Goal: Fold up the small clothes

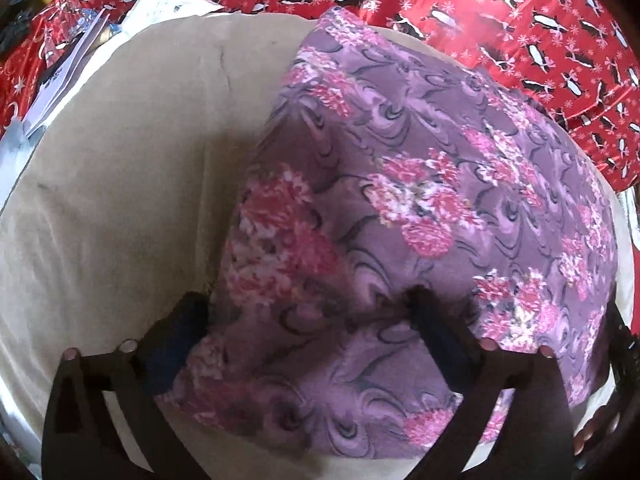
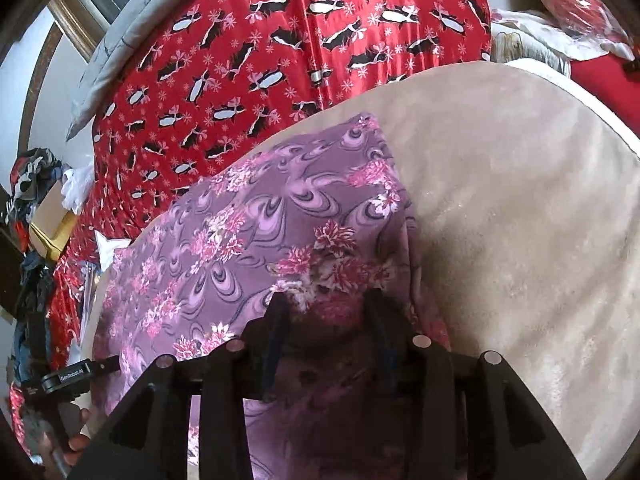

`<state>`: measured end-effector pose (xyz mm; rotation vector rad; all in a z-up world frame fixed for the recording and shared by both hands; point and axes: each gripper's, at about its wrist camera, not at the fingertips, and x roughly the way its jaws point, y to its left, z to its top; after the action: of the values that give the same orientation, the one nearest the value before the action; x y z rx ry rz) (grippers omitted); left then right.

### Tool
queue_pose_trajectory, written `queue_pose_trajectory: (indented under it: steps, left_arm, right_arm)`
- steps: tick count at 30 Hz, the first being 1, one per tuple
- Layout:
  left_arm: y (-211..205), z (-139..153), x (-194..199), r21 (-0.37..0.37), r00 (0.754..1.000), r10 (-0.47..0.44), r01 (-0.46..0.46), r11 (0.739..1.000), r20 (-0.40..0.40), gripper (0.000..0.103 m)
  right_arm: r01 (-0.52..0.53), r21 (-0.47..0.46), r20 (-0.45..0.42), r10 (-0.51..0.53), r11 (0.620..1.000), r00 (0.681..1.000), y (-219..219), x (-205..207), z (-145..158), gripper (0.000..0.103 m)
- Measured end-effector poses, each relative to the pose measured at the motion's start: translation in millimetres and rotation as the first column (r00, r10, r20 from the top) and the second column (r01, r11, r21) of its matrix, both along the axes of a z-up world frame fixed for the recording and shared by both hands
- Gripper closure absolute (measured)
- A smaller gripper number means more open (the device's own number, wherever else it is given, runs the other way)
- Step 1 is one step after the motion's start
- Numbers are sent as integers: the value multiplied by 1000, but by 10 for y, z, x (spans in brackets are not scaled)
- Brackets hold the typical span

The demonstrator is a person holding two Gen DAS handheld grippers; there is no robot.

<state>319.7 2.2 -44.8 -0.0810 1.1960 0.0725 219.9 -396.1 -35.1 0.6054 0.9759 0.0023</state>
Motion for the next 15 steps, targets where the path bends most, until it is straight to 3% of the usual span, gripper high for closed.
queue_pose_trajectory:
  steps: [15]
  left_arm:
    - [260, -149, 191, -103, 1000, -6, 6, 995, -4, 0]
  right_arm:
    - [6, 7, 5, -6, 1000, 1000, 69, 39, -36, 56]
